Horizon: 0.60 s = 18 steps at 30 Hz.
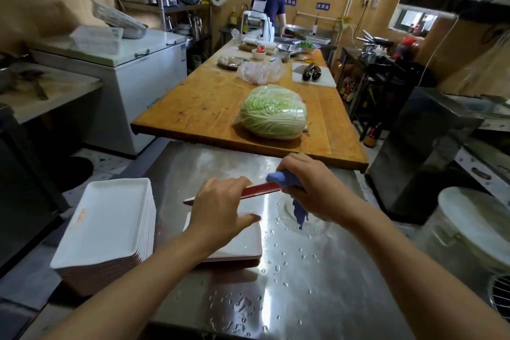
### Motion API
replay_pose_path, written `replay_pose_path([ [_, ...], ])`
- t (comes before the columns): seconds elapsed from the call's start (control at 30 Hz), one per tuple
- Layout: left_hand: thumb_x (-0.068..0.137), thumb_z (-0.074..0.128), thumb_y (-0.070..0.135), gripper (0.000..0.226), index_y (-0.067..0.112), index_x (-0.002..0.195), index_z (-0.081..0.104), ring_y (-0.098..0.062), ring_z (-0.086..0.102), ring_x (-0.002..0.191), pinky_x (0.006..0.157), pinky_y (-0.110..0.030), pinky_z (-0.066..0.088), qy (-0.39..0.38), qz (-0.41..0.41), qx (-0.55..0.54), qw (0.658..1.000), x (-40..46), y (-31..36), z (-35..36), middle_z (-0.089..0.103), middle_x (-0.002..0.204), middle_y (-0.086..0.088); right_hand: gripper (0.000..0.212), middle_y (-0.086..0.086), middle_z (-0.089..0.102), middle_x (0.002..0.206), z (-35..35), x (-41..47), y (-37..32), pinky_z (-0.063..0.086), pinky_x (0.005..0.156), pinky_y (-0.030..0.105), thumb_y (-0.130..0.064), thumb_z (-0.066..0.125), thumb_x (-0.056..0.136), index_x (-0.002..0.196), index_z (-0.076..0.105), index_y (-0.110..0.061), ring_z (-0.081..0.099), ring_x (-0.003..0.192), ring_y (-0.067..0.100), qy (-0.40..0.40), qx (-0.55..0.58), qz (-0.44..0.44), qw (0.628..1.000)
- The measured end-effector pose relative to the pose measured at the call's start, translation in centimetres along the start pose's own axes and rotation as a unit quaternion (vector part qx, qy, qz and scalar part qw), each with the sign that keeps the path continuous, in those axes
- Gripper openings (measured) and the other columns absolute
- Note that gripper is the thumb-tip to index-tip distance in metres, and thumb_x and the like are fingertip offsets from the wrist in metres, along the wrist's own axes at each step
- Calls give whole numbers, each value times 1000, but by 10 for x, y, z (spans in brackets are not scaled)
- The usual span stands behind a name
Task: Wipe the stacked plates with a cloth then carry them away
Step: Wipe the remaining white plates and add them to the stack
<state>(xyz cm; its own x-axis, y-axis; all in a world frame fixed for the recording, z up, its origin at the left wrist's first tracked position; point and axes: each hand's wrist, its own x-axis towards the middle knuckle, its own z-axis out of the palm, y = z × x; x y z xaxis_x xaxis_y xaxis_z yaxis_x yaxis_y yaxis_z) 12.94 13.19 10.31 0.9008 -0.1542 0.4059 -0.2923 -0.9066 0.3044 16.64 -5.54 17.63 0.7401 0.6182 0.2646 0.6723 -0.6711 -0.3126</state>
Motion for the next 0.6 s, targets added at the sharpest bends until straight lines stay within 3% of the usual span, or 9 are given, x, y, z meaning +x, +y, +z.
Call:
replay_pose_path([
  [0.1, 62, 87, 28, 39, 10, 86, 62, -31, 62, 61, 58, -27, 34, 72, -23, 12, 997, 4, 6, -2, 68, 71, -9, 18, -6, 55, 90, -4, 7, -5, 43, 71, 26, -9, 67, 83, 98, 59, -13, 50, 81, 11, -3, 38, -1, 999],
  [0.2, 74, 76, 21, 23, 13, 87, 58, -34, 61, 65, 58, -27, 33, 83, -63, -41, 994, 6, 3, -7, 67, 73, -8, 26, -7, 54, 92, 1, 9, -9, 41, 74, 16, -4, 68, 80, 103, 58, -11, 51, 82, 7, 49, 95, 1, 994],
  [0.3, 69, 70, 23, 20, 21, 76, 51, -29, 55, 61, 54, -31, 35, 86, -111, -114, 984, 3, 0, -11, 58, 63, 0, 33, 1, 54, 103, 10, 8, -7, 37, 81, 11, -2, 65, 81, 112, 56, -9, 50, 93, 10, 123, 123, 35, 984],
  [0.37, 67, 73, 23, 20, 22, 80, 58, -22, 60, 65, 59, -32, 46, 72, -150, -213, 963, 2, -2, -14, 63, 68, 4, 34, 5, 53, 108, 17, 6, -6, 37, 88, 18, -5, 62, 84, 118, 55, -8, 49, 99, 16, 161, 131, 54, 977],
  [0.47, 67, 80, 12, 32, 27, 92, 66, -11, 67, 75, 70, -29, 53, 46, -191, -351, 916, 0, -4, -15, 71, 81, 7, 48, 8, 43, 128, 33, 6, -16, 26, 106, 24, -29, 52, 89, 134, 46, -12, 36, 119, 18, 165, 104, 45, 980],
  [0.53, 68, 80, 7, 35, 30, 91, 67, -6, 68, 75, 68, -24, 53, 43, -195, -414, 888, -1, -2, -15, 73, 82, 8, 53, 10, 37, 140, 42, 12, -28, 18, 111, 26, -39, 38, 92, 139, 43, -14, 28, 129, 20, 175, 79, 21, 981],
  [0.6, 67, 80, 6, 35, 30, 89, 67, -1, 67, 73, 64, -18, 51, 43, -192, -449, 871, -2, 0, -15, 73, 80, 11, 51, 13, 40, 141, 47, 22, -37, 24, 111, 35, -35, 33, 93, 138, 46, -13, 31, 130, 27, 195, 38, 5, 980],
])
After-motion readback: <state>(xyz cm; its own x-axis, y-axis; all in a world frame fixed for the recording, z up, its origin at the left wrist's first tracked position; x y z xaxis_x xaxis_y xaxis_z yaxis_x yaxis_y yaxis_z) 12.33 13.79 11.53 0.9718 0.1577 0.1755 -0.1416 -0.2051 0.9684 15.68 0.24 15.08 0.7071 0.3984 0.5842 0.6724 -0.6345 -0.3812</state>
